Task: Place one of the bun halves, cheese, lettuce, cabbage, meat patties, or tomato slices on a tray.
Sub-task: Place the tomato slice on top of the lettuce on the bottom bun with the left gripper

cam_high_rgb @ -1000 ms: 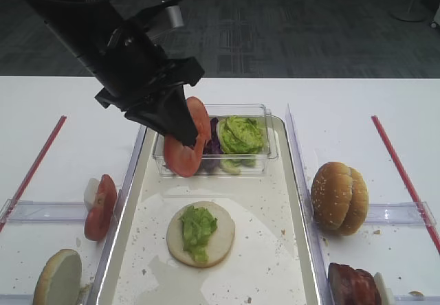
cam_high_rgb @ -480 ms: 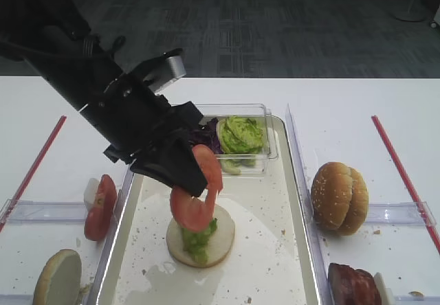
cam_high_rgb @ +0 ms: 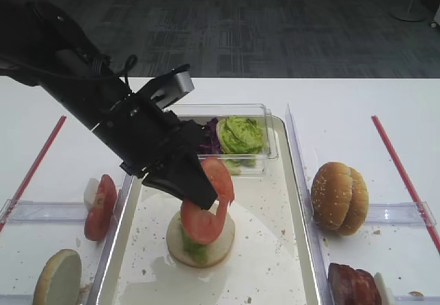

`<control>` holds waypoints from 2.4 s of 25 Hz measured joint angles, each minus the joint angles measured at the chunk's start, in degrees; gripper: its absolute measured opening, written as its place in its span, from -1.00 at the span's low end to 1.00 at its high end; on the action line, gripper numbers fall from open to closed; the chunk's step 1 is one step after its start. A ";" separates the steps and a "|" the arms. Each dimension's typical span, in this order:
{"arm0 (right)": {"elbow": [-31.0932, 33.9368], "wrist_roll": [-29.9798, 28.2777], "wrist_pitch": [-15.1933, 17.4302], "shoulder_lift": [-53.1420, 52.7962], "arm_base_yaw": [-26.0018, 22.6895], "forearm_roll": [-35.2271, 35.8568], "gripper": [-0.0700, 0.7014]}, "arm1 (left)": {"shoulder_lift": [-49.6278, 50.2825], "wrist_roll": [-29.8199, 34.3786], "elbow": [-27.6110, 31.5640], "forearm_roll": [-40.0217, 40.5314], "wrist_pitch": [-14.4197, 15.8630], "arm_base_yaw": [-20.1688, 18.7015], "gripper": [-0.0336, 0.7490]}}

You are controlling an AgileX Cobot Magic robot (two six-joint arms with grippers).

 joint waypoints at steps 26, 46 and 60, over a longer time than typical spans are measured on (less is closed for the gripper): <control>0.00 0.00 0.00 0.00 0.00 0.00 -0.32 | 9.33 6.30 0.00 -4.65 -0.99 3.93 -0.81; 0.00 0.00 0.00 0.00 0.00 0.00 -0.32 | 14.34 6.43 0.00 -7.20 -1.18 3.93 -0.82; 0.00 0.00 0.00 0.00 0.00 0.00 -0.32 | 14.91 3.74 0.00 -7.12 -1.18 3.93 -0.82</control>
